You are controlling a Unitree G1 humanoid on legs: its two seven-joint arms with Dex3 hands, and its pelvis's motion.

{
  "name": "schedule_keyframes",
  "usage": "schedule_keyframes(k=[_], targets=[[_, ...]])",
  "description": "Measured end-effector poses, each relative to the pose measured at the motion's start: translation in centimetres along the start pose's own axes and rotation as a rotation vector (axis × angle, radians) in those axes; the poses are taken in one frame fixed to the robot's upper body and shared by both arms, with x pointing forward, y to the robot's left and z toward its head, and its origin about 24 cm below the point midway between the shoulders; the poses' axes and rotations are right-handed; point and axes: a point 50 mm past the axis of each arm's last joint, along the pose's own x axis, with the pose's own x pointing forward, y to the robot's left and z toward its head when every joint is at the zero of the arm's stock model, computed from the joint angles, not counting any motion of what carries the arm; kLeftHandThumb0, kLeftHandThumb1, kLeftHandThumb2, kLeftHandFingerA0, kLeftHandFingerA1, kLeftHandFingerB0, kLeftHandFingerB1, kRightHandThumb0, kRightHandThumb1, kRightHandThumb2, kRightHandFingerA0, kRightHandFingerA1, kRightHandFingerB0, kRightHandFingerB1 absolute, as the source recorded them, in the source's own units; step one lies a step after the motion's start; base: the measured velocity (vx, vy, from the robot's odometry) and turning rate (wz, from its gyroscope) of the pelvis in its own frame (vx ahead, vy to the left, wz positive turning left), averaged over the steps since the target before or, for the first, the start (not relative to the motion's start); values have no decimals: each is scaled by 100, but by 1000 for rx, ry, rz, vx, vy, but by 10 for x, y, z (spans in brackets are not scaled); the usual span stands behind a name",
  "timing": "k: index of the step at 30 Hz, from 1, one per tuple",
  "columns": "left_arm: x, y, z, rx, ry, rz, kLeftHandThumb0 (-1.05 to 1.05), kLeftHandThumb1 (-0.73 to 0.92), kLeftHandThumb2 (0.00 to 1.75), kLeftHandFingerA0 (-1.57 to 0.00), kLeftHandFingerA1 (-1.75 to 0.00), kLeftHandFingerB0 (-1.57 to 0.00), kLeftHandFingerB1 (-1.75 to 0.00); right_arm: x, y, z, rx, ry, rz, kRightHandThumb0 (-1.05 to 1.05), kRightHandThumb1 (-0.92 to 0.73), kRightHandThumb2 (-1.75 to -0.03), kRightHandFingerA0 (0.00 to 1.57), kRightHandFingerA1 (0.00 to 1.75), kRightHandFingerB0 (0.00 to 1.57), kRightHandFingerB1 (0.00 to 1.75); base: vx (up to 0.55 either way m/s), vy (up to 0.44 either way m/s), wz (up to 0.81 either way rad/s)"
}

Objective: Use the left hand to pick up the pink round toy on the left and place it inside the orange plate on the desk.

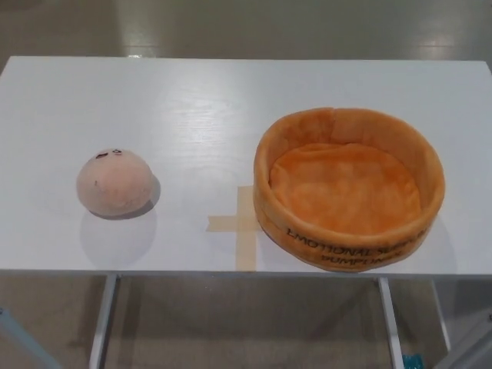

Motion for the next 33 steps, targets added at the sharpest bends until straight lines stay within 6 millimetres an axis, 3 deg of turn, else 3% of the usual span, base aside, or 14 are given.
schedule_keyframes(k=[8, 9, 10, 11, 12, 18, 27, 33], targets=[[-2, 0, -3, -3, -19, -2, -13, 64, 58, -37, -38, -30, -31, -2, -1, -2, 7, -30, -12, -36, -58, -57, 79, 64, 62, 44, 0, 0, 0], [-2, 0, -3, -4, -20, -2, -10, 46, 90, -26, -55, -15, -48, -2, -1, -2, 7, -31, -12, -36, -58, -58, 78, 63, 62, 44, 0, 0, 0], [-2, 0, -3, -6, -22, -1, -9, 47, 91, -24, -55, -13, -47, -2, -1, -2, 7, -33, -13, -37, -58, -58, 77, 63, 61, 43, 0, 0, 0], [-2, 0, -3, -12, -23, 1, -9, 47, 91, -24, -55, -13, -47, -3, -1, -2, 6, -35, -13, -37, -58, -58, 77, 63, 61, 43, 0, 0, 0], [-2, 0, -3, -14, -23, 1, -16, 65, 61, -27, -37, -23, -29, -3, -1, -3, 6, -35, -13, -36, -58, -58, 77, 62, 61, 44, 0, 0, 0], [-4, 5, -5, -63, -40, 11, -15, 66, 61, -26, -38, -22, -29, -5, 0, -6, 1, -37, -11, -36, -58, -58, 78, 61, 60, 43, 0, 0, 0], [-15, 60, 20, -52, -236, 52, -20, 62, 63, -28, -40, -21, -31, -4, -2, -3, 1, -49, -16, -36, -57, -58, 77, 63, 60, 44, 0, 0, 0], [-28, 75, 33, -10, -358, 6, -20, 67, 65, -30, -38, -12, -29, -2, -2, 0, 0, -58, -16, -37, -57, -58, 76, 61, 61, 43, 0, 0, 0]])
